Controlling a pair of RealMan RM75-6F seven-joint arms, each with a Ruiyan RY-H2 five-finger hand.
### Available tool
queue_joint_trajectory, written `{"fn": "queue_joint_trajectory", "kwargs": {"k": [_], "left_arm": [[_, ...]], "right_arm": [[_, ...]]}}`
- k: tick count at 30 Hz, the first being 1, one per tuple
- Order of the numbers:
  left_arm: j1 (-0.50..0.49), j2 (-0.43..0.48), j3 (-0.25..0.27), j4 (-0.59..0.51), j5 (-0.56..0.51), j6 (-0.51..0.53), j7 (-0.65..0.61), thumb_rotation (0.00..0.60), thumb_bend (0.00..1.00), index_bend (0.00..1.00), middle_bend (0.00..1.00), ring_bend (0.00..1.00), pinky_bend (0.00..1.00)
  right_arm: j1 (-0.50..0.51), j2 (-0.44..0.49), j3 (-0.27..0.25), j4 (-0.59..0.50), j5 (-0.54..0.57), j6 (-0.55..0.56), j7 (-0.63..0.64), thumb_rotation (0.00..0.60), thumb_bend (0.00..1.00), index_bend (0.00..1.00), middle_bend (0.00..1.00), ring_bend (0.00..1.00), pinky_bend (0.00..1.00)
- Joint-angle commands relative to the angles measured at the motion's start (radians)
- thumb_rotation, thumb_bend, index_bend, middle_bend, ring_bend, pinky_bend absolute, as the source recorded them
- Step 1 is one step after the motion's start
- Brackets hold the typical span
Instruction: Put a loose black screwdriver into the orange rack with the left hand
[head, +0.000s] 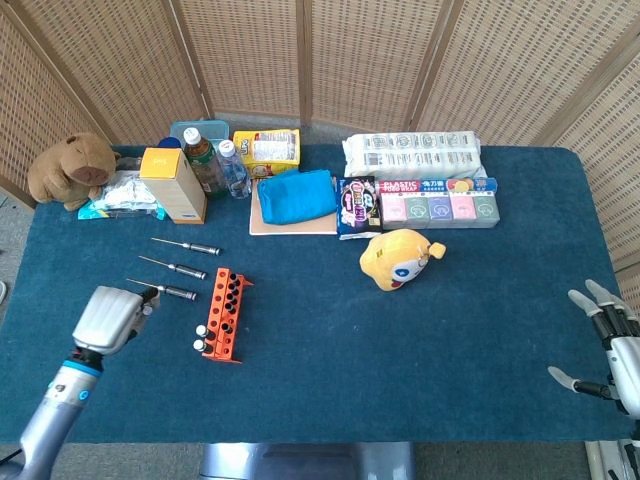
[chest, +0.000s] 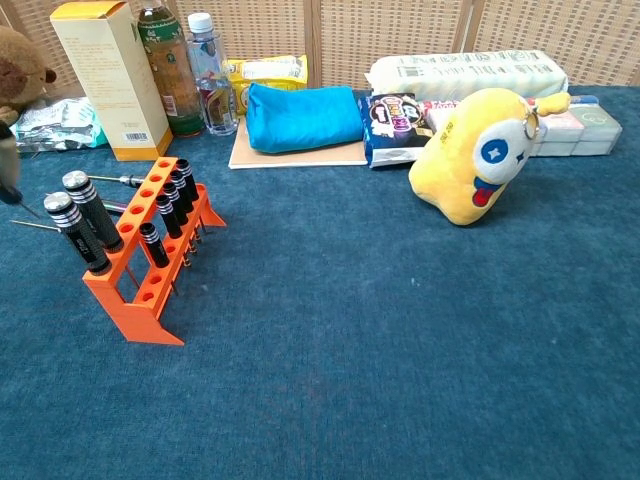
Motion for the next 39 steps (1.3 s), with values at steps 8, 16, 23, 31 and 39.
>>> {"fn": "queue_joint_trajectory", "kwargs": {"k": [8,16,23,31,39], "left_arm": [[0.028,0.093,-0.002,-0.065,0.049,0.044,-0.099,0.6,0.41,0.52,1.0,1.0,1.0],[0.016,0.198,-0.018,-0.146,0.048,-0.001,-0.338,0.6,0.41,0.52,1.0,1.0,1.0],[-0.003,0.379,-0.028,-0.245,0.08,-0.055,-0.636,0.6,0.41,0.52,1.0,1.0,1.0],[-0.065,0.62,-0.03,-0.293,0.114,-0.21,-0.916,0.6,0.41,0.52,1.0,1.0,1.0],[-0.169,0.785,-0.066,-0.348,0.1,-0.411,-1.023,0.6,0.41,0.52,1.0,1.0,1.0]], "right_arm": [[0.002,-0.002,-0.004,-0.006,0.0,-0.006,-0.013,0.6,0.0,0.12,0.0,0.0,0.0],[0.004,-0.003,-0.007,-0.008,-0.002,-0.012,-0.02,0.6,0.0,0.12,0.0,0.0,0.0],[0.009,-0.014,-0.011,-0.013,-0.002,-0.025,-0.052,0.6,0.0,0.12,0.0,0.0,0.0],[0.013,-0.03,-0.015,-0.022,-0.002,-0.037,-0.097,0.6,0.0,0.12,0.0,0.0,0.0],[0.015,-0.037,-0.018,-0.026,-0.003,-0.042,-0.119,0.6,0.0,0.12,0.0,0.0,0.0]]}}
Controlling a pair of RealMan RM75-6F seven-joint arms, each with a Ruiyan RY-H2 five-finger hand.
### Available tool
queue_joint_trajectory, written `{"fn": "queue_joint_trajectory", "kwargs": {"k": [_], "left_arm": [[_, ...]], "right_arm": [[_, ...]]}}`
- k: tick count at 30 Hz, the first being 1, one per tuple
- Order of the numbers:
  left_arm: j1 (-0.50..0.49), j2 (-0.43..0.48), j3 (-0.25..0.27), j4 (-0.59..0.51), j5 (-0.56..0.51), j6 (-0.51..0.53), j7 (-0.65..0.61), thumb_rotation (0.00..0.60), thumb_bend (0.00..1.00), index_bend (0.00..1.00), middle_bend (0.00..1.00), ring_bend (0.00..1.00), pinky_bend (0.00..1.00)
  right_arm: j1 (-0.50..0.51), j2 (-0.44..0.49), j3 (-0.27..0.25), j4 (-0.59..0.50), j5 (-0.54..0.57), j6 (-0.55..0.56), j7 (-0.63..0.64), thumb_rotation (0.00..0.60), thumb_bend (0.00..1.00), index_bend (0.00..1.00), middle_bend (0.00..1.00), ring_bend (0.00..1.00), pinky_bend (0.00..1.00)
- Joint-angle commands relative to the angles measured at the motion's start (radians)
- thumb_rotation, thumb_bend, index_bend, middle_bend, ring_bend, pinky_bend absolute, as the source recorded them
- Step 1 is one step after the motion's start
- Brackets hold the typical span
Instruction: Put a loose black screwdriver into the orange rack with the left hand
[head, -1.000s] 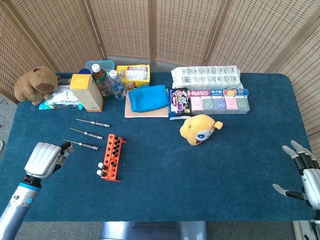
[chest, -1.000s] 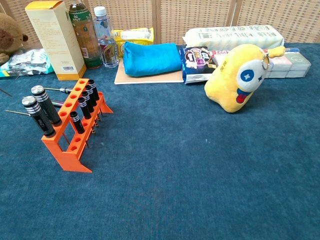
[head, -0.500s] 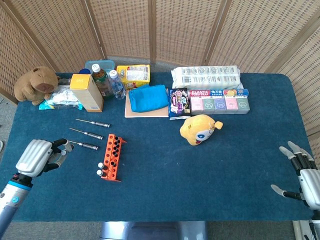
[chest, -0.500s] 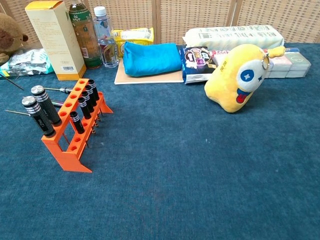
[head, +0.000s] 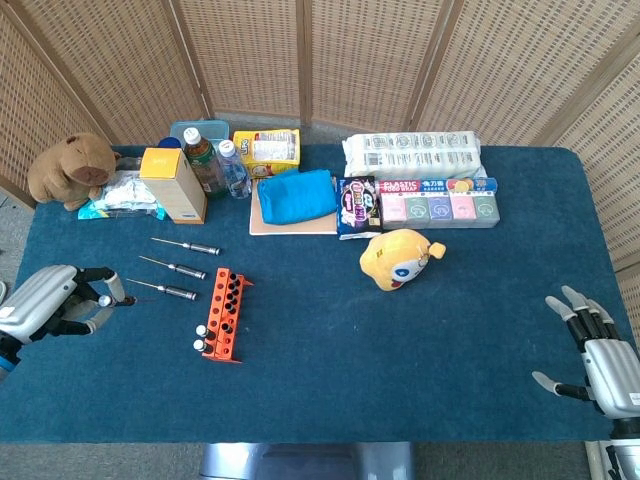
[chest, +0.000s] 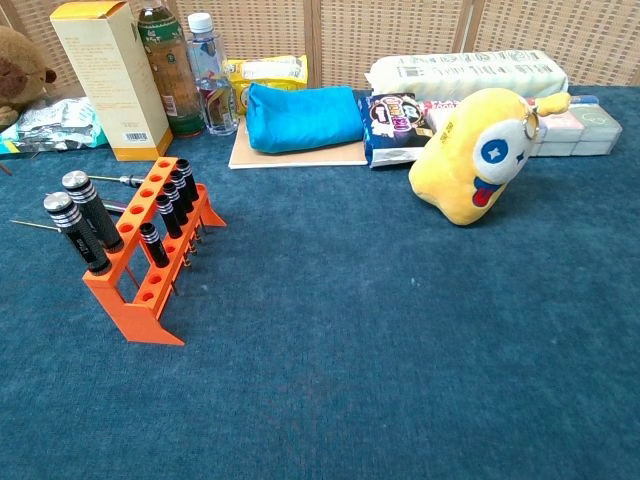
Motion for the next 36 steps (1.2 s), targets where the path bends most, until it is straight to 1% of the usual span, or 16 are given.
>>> {"fn": "queue_joint_trajectory", "kwargs": {"k": [1,6,12,15,23,24,30,36], "left_arm": [[-0.06,0.063,-0.029,-0.048,-0.023,-0.093,-0.021,0.6,0.41,0.52,1.0,1.0,1.0],[-0.104,0.079,-0.062,-0.08,-0.057,-0.172,-0.055,0.6,0.41,0.52,1.0,1.0,1.0],[-0.131,0.044,-0.094,-0.08,-0.079,-0.201,-0.082,0.6,0.41,0.52,1.0,1.0,1.0],[-0.136,0.018,-0.099,-0.078,-0.082,-0.209,-0.096,0.6,0.41,0.52,1.0,1.0,1.0],[-0.169,-0.006,-0.108,-0.073,-0.091,-0.297,-0.147,0.6,0.41,0.52,1.0,1.0,1.0],[-0.175,-0.015,-0.112,-0.076,-0.094,-0.306,-0.173,0.6,0.41,0.52,1.0,1.0,1.0],[-0.188,-0.027,-0.123,-0.06,-0.039,-0.326,-0.297,0.6,0.41,0.52,1.0,1.0,1.0],[-0.195,-0.005,-0.12,-0.051,0.024,-0.327,-0.345,0.6,0.41,0.52,1.0,1.0,1.0]], "right_arm": [[0.0,-0.001,0.0,-0.001,-0.001,0.0,-0.003,0.6,0.0,0.12,0.0,0.0,0.0],[0.001,-0.002,-0.001,0.0,-0.001,0.0,-0.004,0.6,0.0,0.12,0.0,0.0,0.0],[0.002,0.001,-0.002,0.0,-0.002,0.0,0.002,0.6,0.0,0.12,0.0,0.0,0.0],[0.003,0.002,-0.002,0.0,-0.001,-0.001,0.007,0.6,0.0,0.12,0.0,0.0,0.0],[0.003,0.006,-0.001,0.003,0.0,0.002,0.019,0.6,0.0,0.12,0.0,0.0,0.0],[0.002,0.007,-0.001,0.003,-0.001,0.003,0.022,0.6,0.0,0.12,0.0,0.0,0.0],[0.001,0.008,-0.003,0.003,-0.004,0.005,0.024,0.6,0.0,0.12,0.0,0.0,0.0],[0.002,0.009,-0.001,0.002,0.001,0.004,0.023,0.6,0.0,0.12,0.0,0.0,0.0]]}}
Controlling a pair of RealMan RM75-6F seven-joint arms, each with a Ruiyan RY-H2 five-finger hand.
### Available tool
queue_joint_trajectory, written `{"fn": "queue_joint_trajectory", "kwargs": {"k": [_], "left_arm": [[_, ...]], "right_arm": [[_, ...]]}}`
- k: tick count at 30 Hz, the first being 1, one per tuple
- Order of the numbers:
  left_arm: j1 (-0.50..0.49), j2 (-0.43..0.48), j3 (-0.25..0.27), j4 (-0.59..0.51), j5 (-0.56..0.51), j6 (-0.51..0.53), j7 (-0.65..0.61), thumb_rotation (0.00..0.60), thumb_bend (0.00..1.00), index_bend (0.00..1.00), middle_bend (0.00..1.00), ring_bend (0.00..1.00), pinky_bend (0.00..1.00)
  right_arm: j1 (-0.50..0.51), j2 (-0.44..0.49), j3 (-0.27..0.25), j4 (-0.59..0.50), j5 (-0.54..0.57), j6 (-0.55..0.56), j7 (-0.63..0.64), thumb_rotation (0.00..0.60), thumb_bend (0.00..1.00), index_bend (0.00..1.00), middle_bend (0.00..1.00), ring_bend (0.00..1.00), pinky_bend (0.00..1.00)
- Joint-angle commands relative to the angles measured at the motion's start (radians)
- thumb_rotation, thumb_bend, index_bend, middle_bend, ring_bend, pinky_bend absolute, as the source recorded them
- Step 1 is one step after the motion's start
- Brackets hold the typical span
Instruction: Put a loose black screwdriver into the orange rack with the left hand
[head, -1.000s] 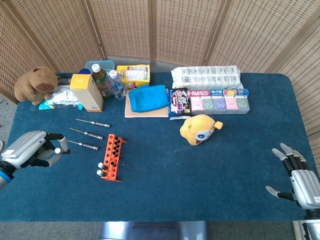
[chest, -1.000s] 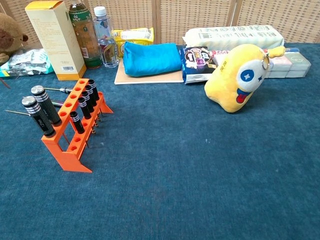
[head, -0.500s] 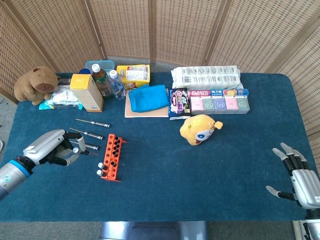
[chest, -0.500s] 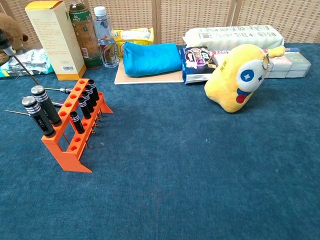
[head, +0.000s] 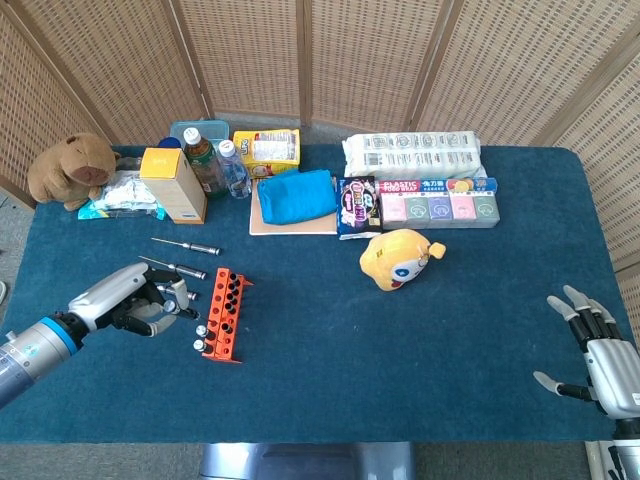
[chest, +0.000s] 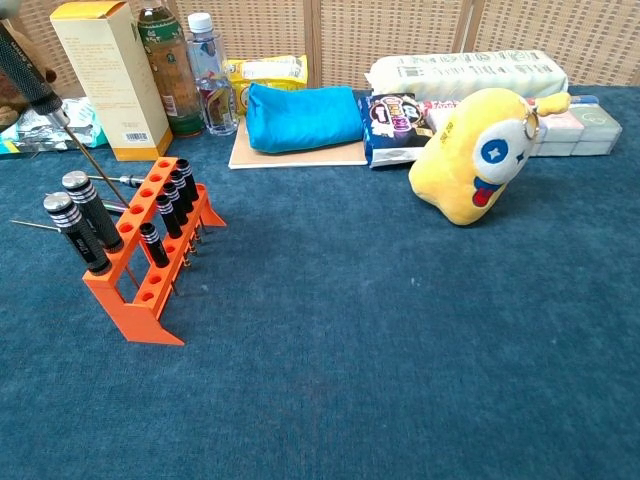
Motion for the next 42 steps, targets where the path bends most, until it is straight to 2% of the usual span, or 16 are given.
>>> {"fn": "queue_joint_trajectory", "kwargs": {"k": [1,8,25,42], "left_arm": [[-0.008,0.018,0.001,0.005,0.029,-0.004,-0.018,0.6,0.41,0.52,1.0,1.0,1.0],[-0.053,0.03,-0.01,0.027,0.031,-0.064,-0.03,0.6,0.41,0.52,1.0,1.0,1.0],[-0.122,-0.025,-0.014,0.062,-0.014,-0.157,0.029,0.6,0.41,0.52,1.0,1.0,1.0],[-0.139,-0.052,-0.018,0.064,-0.065,-0.185,0.063,0.6,0.41,0.52,1.0,1.0,1.0]], "right_arm": [[0.001,0.0,0.001,0.0,0.003,-0.001,-0.002,0.6,0.0,0.12,0.0,0.0,0.0],[0.004,-0.002,0.011,0.001,0.021,-0.005,-0.006,0.6,0.0,0.12,0.0,0.0,0.0],[0.015,-0.005,0.02,0.004,0.058,-0.037,-0.012,0.6,0.0,0.12,0.0,0.0,0.0],[0.014,0.0,0.024,0.007,0.061,-0.036,0.001,0.6,0.0,0.12,0.0,0.0,0.0]]}}
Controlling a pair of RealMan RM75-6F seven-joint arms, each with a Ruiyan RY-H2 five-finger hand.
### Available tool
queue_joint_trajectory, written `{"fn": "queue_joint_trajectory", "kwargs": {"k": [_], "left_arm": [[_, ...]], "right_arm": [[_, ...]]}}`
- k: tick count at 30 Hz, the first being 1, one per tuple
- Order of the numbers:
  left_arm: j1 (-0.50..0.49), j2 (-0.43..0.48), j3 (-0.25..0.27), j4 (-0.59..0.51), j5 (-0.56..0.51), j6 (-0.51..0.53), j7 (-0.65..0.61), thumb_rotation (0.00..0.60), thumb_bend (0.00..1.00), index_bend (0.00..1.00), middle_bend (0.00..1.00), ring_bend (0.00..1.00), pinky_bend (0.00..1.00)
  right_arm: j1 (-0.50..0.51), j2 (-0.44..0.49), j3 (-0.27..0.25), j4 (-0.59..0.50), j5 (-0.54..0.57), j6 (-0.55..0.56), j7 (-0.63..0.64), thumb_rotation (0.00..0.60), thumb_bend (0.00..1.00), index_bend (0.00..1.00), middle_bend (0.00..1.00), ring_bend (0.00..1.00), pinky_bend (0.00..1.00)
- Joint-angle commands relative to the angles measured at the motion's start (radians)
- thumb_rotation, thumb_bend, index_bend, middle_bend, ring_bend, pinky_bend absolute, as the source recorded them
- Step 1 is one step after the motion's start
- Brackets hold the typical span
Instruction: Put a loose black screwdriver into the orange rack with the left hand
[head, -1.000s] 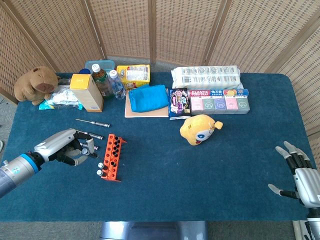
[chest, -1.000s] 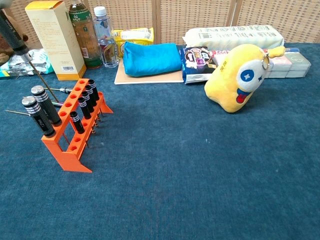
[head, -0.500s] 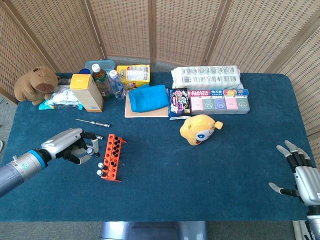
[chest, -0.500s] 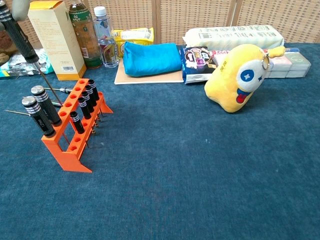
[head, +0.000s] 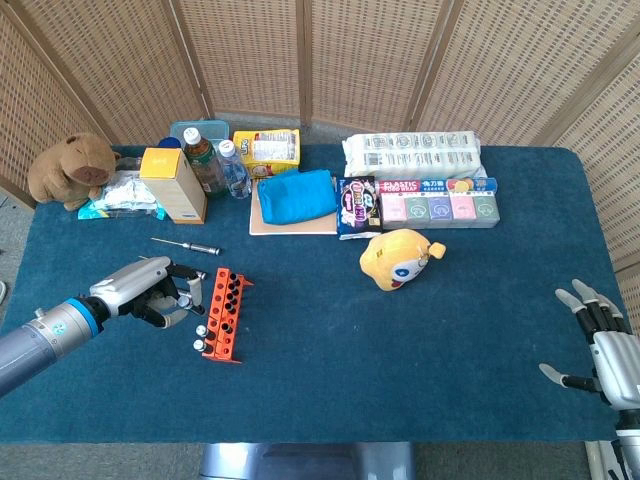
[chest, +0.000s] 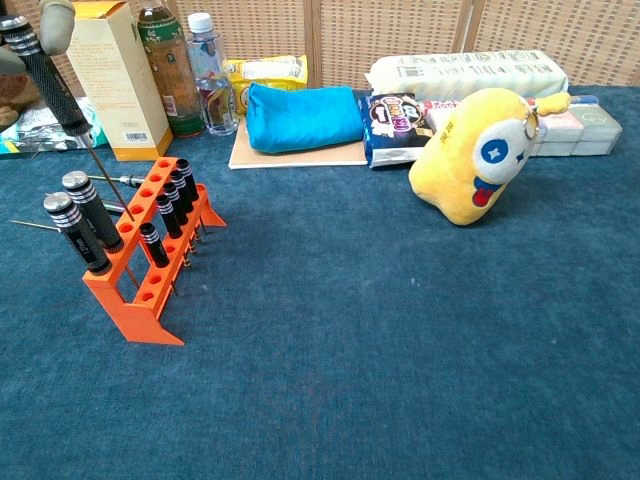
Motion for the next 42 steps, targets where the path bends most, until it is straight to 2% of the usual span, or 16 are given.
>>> {"fn": "queue_joint_trajectory", "kwargs": {"k": [1,23,42], "left_arm": [[0.0,0.001,0.0,-0.002,-0.004,-0.002,0.005,0.6,0.41,0.52,1.0,1.0,1.0],[-0.011,-0.022,-0.005,-0.001,-0.046,-0.038,0.055,0.6,0.41,0.52,1.0,1.0,1.0],[-0.028,-0.084,0.003,0.009,-0.174,-0.065,0.23,0.6,0.41,0.52,1.0,1.0,1.0]], "right_arm": [[-0.001,0.001,0.0,0.0,-0.001,0.002,0.003,0.6,0.0,0.12,0.0,0.0,0.0],[-0.006,0.007,0.0,-0.001,-0.007,0.011,0.015,0.6,0.0,0.12,0.0,0.0,0.0],[-0.008,0.014,0.0,-0.001,-0.013,0.015,0.029,0.6,0.0,0.12,0.0,0.0,0.0]]}}
